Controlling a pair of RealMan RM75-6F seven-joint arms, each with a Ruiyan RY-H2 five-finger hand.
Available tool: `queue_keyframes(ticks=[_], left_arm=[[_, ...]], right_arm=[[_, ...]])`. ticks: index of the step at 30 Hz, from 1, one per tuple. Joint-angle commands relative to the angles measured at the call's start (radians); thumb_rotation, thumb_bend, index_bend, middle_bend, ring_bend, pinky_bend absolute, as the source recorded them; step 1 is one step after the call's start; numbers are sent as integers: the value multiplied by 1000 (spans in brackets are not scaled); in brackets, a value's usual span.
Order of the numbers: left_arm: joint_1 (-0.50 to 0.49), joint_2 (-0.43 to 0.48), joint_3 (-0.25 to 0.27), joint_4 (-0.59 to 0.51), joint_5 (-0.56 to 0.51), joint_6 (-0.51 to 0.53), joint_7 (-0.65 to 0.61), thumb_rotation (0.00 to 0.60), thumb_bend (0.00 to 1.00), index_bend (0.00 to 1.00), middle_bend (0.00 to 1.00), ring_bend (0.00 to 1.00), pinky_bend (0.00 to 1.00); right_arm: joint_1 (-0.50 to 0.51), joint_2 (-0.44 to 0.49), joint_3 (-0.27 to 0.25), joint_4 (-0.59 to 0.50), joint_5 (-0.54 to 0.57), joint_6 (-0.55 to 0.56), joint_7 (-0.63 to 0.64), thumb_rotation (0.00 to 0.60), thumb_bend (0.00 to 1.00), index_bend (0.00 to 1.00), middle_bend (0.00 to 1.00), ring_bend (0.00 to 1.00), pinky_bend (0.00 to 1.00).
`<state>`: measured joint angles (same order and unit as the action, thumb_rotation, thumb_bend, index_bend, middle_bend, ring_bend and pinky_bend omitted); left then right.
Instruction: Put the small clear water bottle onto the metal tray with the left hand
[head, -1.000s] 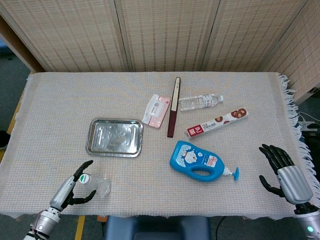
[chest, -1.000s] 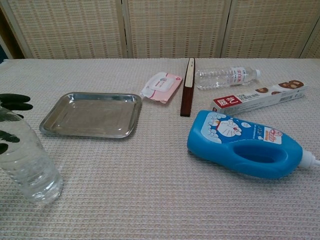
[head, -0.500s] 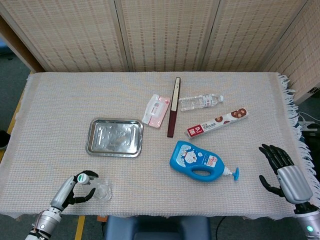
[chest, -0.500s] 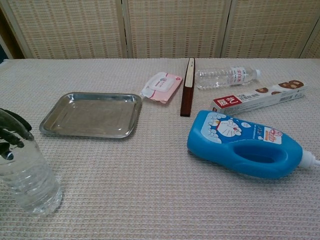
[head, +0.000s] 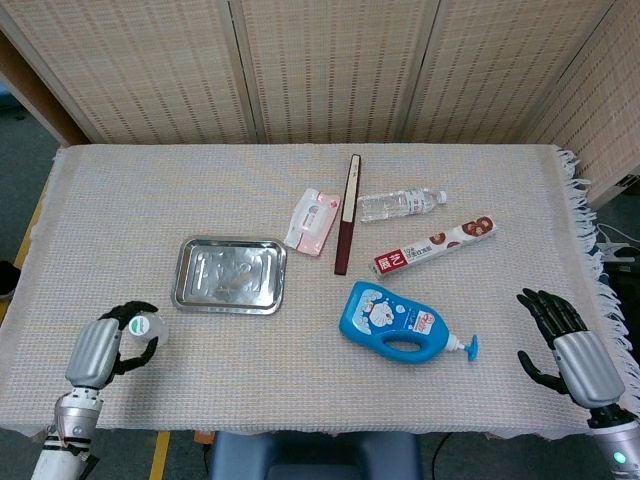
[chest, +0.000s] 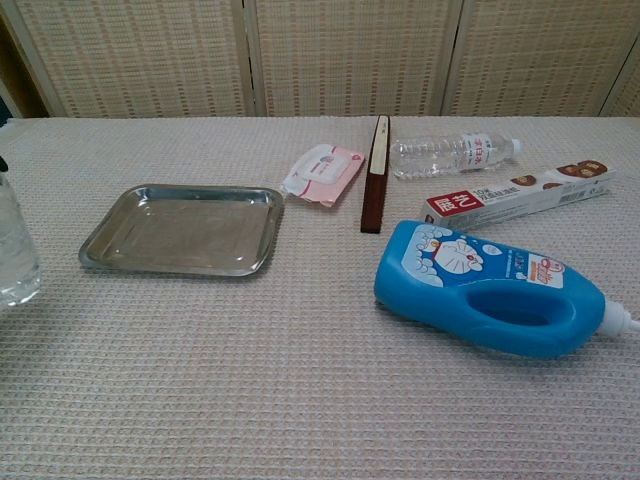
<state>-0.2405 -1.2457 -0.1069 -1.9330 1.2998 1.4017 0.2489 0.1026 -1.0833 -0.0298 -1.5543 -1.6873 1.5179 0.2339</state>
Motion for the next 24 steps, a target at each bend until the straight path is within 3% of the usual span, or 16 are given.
queue_keyframes(ticks=[1, 3, 5, 9, 12, 16, 18, 21, 24], left_arm=[[-45, -56, -79, 116, -48, 87, 268, 600, 588, 512, 552, 493, 598], [-57, -64, -76, 136, -28, 67, 236, 600, 588, 513, 554, 494, 598], [-59, -67, -79, 114, -39, 28, 126, 600, 590, 514, 556, 497, 600], [-66, -28, -132, 31, -56, -93, -297, 600, 589, 518, 564, 505, 601], [-62, -42, -181, 46, -12, -90, -581, 600, 590, 525, 570, 511, 594], [-54, -45, -218, 28, -9, -99, -830, 600, 591, 526, 570, 511, 594], [-53, -19, -218, 13, -19, -135, -902, 600, 592, 526, 570, 511, 595], [-57, 10, -206, 24, -37, -168, -887, 600, 590, 526, 570, 511, 596], [-74, 20, -170, 68, -101, -169, -616, 600, 589, 527, 570, 511, 605]], right_arm=[[0, -1, 0, 1, 1, -1, -1, 600, 151, 69, 31, 0, 86], [0, 0, -1, 0, 2, -3, -1, 600, 151, 69, 31, 0, 86], [1, 0, 0, 0, 2, -3, -2, 600, 151, 68, 31, 0, 86], [2, -1, -1, -1, 4, -9, -5, 600, 151, 69, 31, 0, 86], [4, 2, -3, -3, 3, -13, -1, 600, 151, 69, 31, 0, 86], [4, 3, -3, -5, 6, -15, -2, 600, 151, 69, 31, 0, 86], [4, 4, -2, -5, 5, -14, -1, 600, 151, 69, 31, 0, 88], [4, 2, -3, -4, 6, -14, -3, 600, 152, 68, 31, 0, 90], [5, 4, -4, -6, 4, -17, -2, 600, 151, 69, 31, 0, 90]])
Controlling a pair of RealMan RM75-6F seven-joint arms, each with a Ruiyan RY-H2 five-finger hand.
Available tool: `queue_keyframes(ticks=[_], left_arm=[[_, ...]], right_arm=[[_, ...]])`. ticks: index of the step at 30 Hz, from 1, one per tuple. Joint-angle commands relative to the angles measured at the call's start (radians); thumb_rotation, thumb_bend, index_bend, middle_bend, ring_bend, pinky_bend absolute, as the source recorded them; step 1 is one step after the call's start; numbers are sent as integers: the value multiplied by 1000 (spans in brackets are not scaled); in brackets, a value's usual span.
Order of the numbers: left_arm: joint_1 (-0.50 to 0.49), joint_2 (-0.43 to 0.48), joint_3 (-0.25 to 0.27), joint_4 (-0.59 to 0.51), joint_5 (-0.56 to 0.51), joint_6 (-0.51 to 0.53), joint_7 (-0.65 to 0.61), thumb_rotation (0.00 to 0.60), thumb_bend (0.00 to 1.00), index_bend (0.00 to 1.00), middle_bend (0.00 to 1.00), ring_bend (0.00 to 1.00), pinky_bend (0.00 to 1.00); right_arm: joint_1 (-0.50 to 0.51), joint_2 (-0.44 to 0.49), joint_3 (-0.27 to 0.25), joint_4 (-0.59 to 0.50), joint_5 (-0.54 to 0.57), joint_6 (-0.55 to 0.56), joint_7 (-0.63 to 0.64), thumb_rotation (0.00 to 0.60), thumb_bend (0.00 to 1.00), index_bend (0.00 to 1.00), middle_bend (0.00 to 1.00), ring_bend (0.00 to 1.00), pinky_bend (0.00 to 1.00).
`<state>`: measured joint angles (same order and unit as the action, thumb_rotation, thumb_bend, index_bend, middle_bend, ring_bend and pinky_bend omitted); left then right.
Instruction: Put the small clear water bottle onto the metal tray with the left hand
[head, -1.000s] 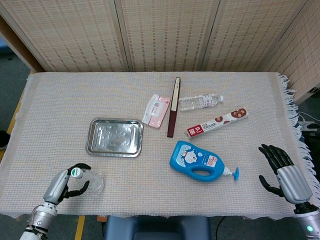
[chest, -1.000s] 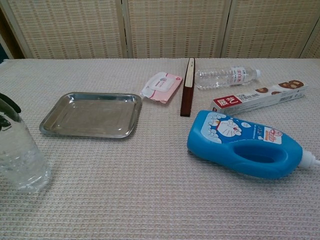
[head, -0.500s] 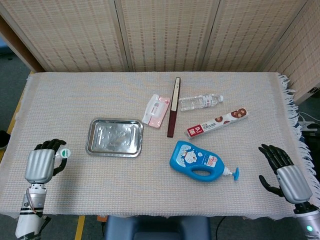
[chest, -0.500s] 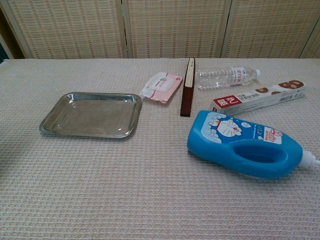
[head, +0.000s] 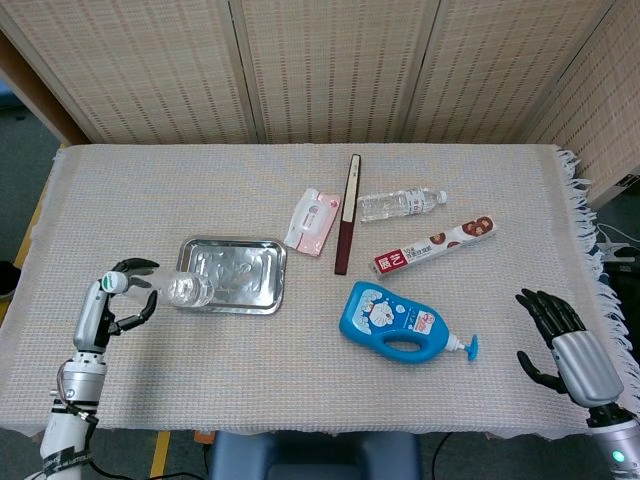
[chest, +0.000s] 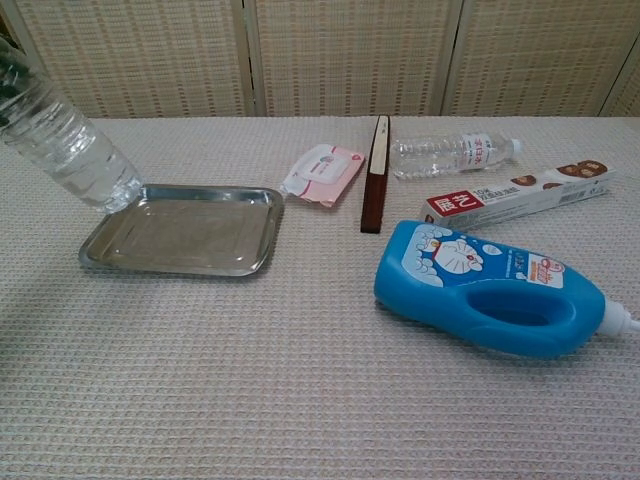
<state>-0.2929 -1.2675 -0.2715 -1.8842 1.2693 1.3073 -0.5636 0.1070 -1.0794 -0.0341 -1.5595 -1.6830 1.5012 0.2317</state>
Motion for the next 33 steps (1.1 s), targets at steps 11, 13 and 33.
queue_keyframes(ticks=[11, 13, 33], left_arm=[[-81, -144, 85, 240, -25, 193, 1019, 600, 587, 531, 569, 512, 632], [-80, -144, 87, 226, -10, 181, 969, 600, 587, 534, 572, 514, 633], [-12, -23, 17, -45, -44, -33, 102, 600, 587, 542, 576, 533, 651]], right_arm=[[1, 1, 1, -2, 5, -4, -2, 600, 151, 69, 31, 0, 90], [2, 3, 1, -4, 4, -3, 0, 600, 151, 69, 31, 0, 90], [2, 3, 2, -4, 6, -5, 1, 600, 151, 68, 31, 0, 90]])
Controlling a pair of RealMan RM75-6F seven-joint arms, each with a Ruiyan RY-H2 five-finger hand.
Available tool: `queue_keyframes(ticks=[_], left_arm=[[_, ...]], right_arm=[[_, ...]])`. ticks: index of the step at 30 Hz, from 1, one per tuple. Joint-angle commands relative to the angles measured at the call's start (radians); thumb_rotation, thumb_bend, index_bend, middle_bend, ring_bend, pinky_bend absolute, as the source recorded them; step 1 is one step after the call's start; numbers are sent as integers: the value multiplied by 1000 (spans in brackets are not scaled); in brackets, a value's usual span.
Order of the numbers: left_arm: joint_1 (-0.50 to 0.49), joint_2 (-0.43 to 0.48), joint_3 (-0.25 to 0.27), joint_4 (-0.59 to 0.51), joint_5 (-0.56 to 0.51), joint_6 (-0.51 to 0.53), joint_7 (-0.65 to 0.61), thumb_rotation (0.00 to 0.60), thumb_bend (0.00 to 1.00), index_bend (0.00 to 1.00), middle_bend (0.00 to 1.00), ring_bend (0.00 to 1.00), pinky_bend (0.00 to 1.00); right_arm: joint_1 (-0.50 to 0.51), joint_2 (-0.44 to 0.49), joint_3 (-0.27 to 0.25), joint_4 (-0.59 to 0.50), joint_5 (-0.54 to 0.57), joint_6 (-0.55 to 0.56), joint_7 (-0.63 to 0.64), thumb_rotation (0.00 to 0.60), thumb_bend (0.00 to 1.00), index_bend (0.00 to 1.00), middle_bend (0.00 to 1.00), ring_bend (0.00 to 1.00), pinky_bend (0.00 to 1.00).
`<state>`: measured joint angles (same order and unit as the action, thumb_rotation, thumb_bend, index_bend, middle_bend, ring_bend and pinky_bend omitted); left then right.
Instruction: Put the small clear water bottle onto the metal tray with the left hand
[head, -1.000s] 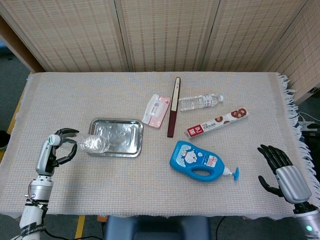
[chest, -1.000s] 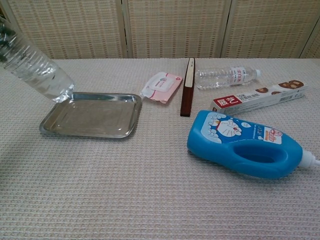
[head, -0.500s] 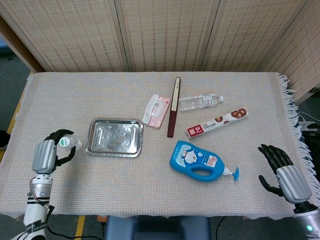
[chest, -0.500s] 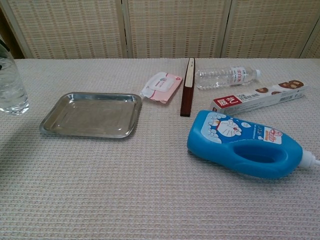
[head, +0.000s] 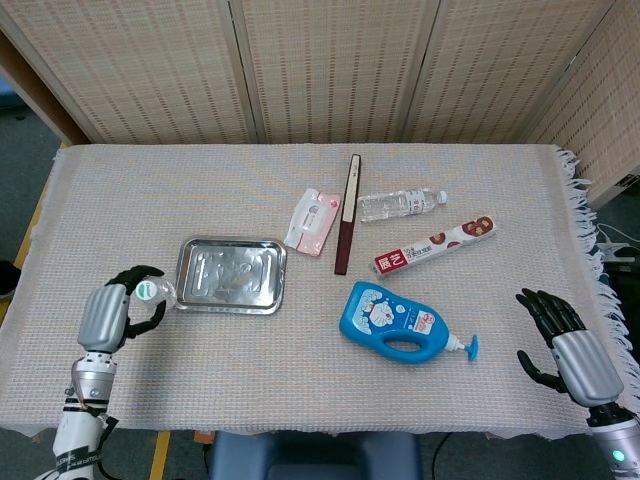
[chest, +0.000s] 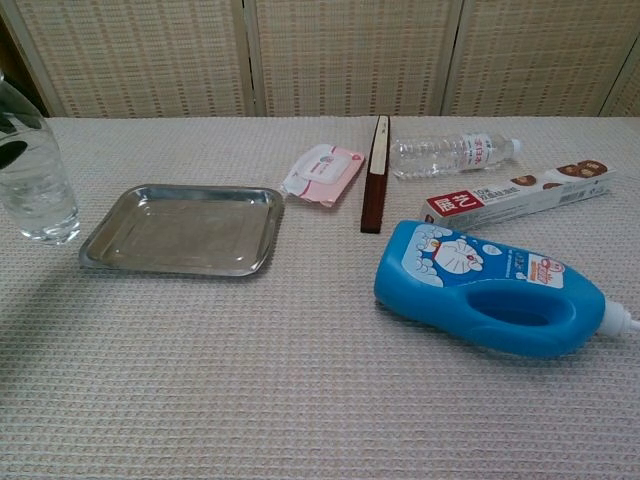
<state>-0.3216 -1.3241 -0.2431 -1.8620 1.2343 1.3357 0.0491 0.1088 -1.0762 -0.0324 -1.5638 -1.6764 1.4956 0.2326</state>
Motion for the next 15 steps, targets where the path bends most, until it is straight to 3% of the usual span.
queue_keyframes(ticks=[1, 7, 9, 12, 15], left_arm=[[14, 11, -11, -40, -8, -22, -416, 600, 586, 542, 577, 536, 653], [-11, -137, 1, 211, 78, 230, 181, 600, 584, 544, 575, 540, 655], [-19, -178, 7, 286, 123, 284, 288, 600, 583, 544, 575, 540, 655], [-22, -203, 16, 321, 148, 295, 300, 600, 584, 545, 577, 540, 655], [-23, -196, 20, 281, 132, 253, 247, 600, 586, 546, 577, 540, 656]], right_arm=[[0, -1, 2, 1, 0, 3, -1, 600, 151, 69, 31, 0, 90], [-1, 1, 1, 1, -3, 5, 2, 600, 151, 68, 31, 0, 90], [-1, -1, 2, 2, 1, 4, 1, 600, 152, 68, 31, 0, 90], [0, 1, 0, -1, 2, -1, 0, 600, 153, 69, 31, 0, 90], [-1, -1, 1, 0, -1, 3, -2, 600, 152, 69, 31, 0, 90]])
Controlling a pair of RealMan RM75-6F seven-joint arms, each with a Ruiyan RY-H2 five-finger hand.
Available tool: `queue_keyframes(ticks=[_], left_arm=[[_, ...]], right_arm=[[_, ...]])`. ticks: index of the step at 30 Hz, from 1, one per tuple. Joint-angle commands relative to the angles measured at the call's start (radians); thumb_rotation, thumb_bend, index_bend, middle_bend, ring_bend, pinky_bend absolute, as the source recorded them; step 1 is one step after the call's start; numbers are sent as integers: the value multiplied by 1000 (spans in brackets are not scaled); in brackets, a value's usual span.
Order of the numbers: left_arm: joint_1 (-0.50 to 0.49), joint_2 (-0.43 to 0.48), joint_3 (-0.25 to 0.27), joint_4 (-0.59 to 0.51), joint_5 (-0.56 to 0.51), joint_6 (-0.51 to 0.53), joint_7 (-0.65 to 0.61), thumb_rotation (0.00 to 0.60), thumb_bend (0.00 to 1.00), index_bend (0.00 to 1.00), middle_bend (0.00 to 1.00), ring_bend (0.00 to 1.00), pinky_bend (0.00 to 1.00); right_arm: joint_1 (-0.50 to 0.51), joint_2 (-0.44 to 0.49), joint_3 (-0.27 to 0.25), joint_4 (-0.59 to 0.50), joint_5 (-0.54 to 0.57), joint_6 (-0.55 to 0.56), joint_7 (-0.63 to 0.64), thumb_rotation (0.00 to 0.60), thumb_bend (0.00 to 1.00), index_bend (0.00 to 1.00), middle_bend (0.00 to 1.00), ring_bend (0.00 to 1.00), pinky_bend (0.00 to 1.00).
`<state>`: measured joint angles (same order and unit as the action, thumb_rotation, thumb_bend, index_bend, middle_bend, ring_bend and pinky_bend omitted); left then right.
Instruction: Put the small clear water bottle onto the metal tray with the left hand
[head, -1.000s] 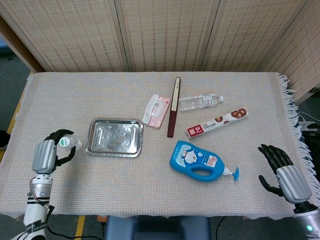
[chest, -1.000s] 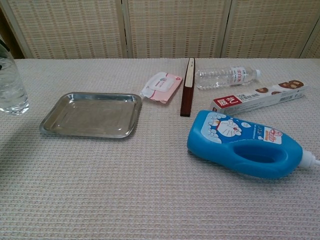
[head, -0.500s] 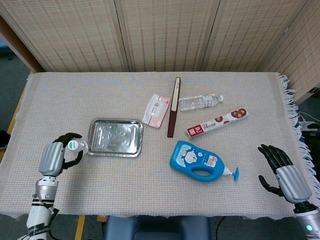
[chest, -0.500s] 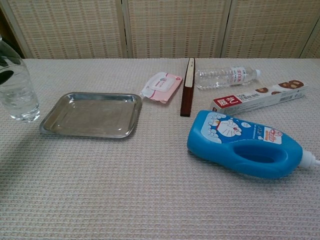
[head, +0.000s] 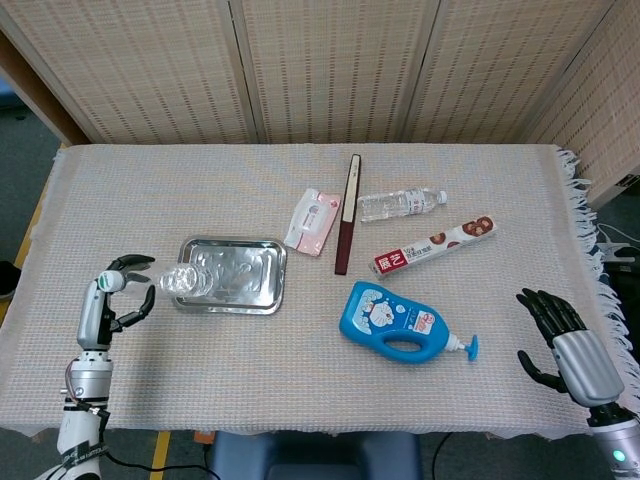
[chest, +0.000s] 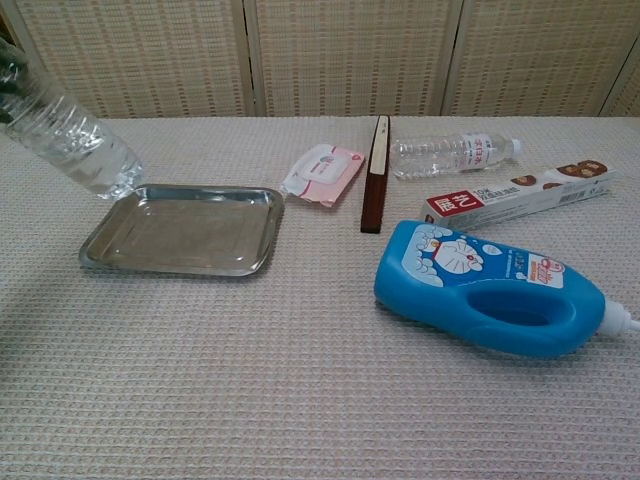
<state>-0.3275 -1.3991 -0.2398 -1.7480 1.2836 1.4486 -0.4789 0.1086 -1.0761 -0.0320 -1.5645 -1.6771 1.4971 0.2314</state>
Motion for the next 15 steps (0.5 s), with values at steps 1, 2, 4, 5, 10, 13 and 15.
queue_keyframes(ticks=[1, 2, 4, 5, 10, 13, 15], left_arm=[[-17, -118, 14, 149, 73, 125, 754, 600, 586, 546, 577, 540, 656], [-19, -115, 10, 133, 65, 111, 734, 600, 586, 546, 577, 540, 656], [-28, -111, 2, 107, 56, 81, 694, 600, 586, 547, 576, 540, 656], [-36, -112, -3, 102, 54, 66, 681, 600, 586, 546, 575, 540, 655], [-73, -127, -36, 84, 24, -1, 616, 600, 586, 540, 567, 537, 650], [-95, -126, -56, 60, -16, -60, 568, 600, 589, 529, 554, 528, 643], [-106, -127, -66, 58, -28, -79, 553, 600, 589, 526, 551, 525, 643]], right_arm=[[-1, -2, 0, 1, 1, 1, -1, 600, 151, 69, 31, 0, 90], [0, -1, 0, 1, 1, -1, -1, 600, 151, 69, 31, 0, 90], [0, 0, -1, -1, 1, -3, 0, 600, 151, 69, 31, 0, 90], [1, 0, -1, 0, 0, -3, 0, 600, 151, 69, 31, 0, 90], [1, 0, -1, 1, 1, -5, 0, 600, 151, 69, 31, 0, 90], [2, -1, 1, 1, 2, -4, -1, 600, 153, 69, 31, 0, 90], [2, -1, 1, 2, 4, -6, -1, 600, 153, 69, 31, 0, 90]])
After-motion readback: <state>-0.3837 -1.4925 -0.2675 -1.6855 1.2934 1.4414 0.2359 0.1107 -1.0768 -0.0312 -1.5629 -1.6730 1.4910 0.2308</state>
